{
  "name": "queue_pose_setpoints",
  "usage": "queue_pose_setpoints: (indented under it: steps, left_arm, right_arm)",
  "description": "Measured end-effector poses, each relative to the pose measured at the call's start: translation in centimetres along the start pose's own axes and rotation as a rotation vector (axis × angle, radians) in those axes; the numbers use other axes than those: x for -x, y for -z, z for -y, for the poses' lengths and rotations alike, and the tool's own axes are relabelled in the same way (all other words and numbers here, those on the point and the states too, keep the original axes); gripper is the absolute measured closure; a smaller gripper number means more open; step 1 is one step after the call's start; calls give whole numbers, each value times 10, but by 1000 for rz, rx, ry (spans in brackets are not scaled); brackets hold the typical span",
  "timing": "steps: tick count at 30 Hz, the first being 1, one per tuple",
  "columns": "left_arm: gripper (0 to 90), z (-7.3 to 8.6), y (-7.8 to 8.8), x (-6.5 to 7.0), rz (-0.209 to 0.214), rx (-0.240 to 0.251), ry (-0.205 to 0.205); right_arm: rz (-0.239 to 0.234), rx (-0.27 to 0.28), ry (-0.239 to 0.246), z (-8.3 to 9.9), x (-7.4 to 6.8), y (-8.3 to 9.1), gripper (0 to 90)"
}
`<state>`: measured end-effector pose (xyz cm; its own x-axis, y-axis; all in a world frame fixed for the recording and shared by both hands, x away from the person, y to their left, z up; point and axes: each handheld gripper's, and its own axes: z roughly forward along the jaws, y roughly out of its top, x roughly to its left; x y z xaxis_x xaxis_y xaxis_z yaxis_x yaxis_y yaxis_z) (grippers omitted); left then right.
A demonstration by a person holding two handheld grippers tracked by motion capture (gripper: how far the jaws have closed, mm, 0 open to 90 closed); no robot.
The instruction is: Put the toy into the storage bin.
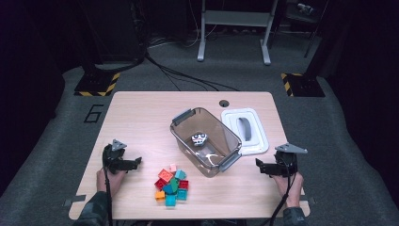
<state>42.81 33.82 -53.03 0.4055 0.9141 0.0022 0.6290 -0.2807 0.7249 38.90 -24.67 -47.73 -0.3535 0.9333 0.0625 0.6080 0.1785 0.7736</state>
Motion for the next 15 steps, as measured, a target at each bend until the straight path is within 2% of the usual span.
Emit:
queue_pose_setpoints:
  steps: [1, 6, 8, 11, 15]
  left_arm:
    - [44, 0, 0, 0, 2, 0, 0]
    - [44, 0, -1, 1, -2, 14, 6]
    - [44, 0, 0, 0, 6, 1, 2]
    - [52, 0, -1, -1, 3, 11, 10]
    - [52, 0, -1, 0, -6, 13, 24]
  right_arm:
    - [4, -15, -13, 7, 1, -8, 14]
    - [38, -59, -8, 22, 3, -26, 4]
    - [53, -76, -8, 27, 4, -32, 1]
    - [70, -102, -5, 30, 6, -36, 2]
    - [76, -105, 17, 31, 8, -38, 0]
